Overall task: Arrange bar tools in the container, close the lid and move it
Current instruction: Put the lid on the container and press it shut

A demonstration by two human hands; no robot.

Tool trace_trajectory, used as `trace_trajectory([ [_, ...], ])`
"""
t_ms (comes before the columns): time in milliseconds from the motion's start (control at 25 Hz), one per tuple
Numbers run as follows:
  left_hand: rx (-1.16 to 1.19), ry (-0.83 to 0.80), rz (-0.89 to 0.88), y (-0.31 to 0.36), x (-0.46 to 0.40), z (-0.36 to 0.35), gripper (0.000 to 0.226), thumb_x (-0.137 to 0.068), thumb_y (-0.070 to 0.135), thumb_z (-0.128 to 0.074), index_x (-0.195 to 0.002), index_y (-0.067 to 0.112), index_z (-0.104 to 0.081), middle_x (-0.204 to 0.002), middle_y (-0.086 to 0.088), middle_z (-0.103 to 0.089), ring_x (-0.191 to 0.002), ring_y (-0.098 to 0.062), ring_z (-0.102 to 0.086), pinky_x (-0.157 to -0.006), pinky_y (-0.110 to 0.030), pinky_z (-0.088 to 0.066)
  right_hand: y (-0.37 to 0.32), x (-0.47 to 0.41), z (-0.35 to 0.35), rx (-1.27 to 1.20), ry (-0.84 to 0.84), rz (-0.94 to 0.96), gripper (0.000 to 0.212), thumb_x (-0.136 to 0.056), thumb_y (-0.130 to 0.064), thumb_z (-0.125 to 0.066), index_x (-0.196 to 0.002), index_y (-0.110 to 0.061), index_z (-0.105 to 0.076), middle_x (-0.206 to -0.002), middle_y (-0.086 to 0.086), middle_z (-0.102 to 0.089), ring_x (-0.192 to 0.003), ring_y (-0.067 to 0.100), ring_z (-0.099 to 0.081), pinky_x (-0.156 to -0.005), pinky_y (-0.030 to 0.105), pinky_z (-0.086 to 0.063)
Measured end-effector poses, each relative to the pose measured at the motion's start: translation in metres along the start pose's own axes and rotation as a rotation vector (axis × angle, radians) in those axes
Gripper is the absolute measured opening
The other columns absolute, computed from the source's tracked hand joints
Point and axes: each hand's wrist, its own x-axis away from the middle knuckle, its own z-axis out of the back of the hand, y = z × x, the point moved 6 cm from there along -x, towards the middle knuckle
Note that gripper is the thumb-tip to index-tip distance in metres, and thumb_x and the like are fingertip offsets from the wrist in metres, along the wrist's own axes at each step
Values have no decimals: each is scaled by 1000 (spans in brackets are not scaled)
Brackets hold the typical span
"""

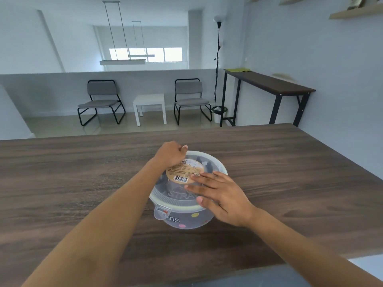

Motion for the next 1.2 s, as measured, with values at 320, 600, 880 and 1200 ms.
trace_trajectory([
  [320,-4,-91,-32,-10,-5,-6,38,-97,24,-37,-86,3,-66,-93,-19,-71,-74,-21,-57,-61,-25,-40,0,-2,1,4,72,-20,37,-92,-33,-41,-122,-31,-63,-131,-5,-62,-126,15,-54,-107,37,-40],
  [600,25,-104,-194,-23,61,-3,56,-98,45,-30,-149,21,-28,-160,6,-20,-147,-10,-14,-122,-39,-6,-1,-5,2,-4,62,-22,37,-92,-32,-40,-121,-31,-64,-131,-5,-62,-126,15,-53,-105,41,-42],
  [880,-141,-1,-475,-44,156,2,66,-90,65,-20,-147,32,-21,-155,15,-21,-146,-1,-10,-120,-25,-2,-2,-4,1,-13,79,-15,37,-92,-32,-42,-121,-29,-65,-130,-4,-62,-125,17,-54,-104,43,-43],
  [1200,-312,501,-644,-32,169,0,68,-96,52,-25,-112,4,-70,-119,-13,-69,-112,-30,-65,-97,-45,-50,-3,-4,1,-22,90,-7,37,-92,-33,-41,-121,-29,-64,-131,-3,-62,-127,18,-53,-105,41,-42],
])
